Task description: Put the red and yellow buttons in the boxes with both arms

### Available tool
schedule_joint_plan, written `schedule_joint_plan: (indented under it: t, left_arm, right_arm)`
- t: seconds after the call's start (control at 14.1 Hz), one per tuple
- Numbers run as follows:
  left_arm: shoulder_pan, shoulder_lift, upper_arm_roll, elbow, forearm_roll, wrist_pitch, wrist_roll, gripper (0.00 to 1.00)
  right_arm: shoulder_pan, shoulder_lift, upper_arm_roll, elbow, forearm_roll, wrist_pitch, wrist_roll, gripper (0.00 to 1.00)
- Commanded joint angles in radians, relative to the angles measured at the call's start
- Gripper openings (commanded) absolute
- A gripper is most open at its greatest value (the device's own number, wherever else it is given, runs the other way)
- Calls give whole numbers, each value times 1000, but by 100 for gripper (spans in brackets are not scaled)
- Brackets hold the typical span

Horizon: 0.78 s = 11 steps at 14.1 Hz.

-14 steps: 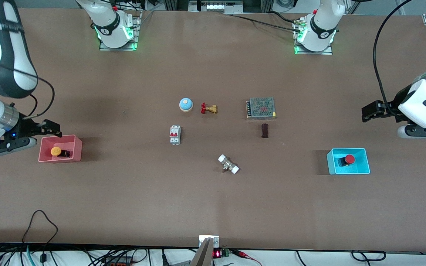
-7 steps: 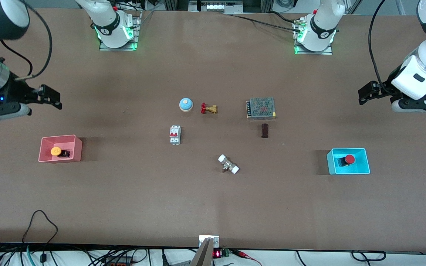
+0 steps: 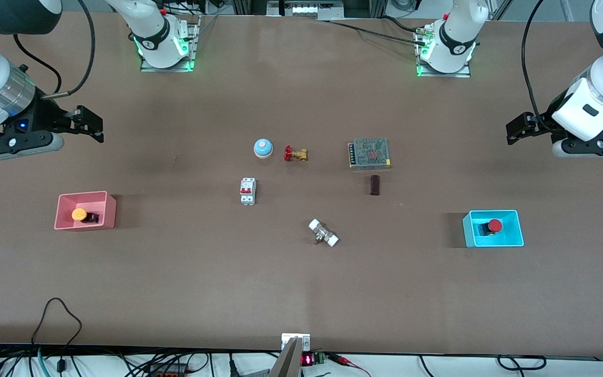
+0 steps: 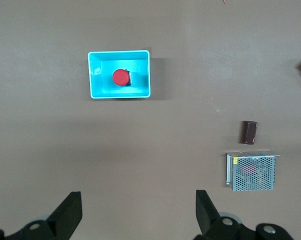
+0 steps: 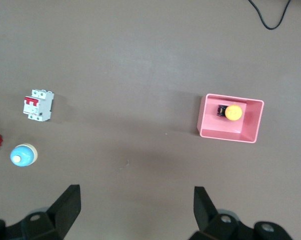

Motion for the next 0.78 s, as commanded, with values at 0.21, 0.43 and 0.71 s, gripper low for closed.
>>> schedule_joint_plan:
  t: [0.21, 0.43, 0.71]
  left_arm:
    - [3, -5, -1, 15, -4, -35, 14, 100]
    - [3, -5, -1, 15, -4, -35, 12, 100]
    - [7, -5, -1, 15, -4, -36, 12, 100]
  right_arm:
    - [11, 10, -15, 54, -18, -59, 17, 100]
    - [5, 11, -17, 52, -19, -65, 17, 100]
    - [2, 13, -17, 51, -19, -65, 25, 100]
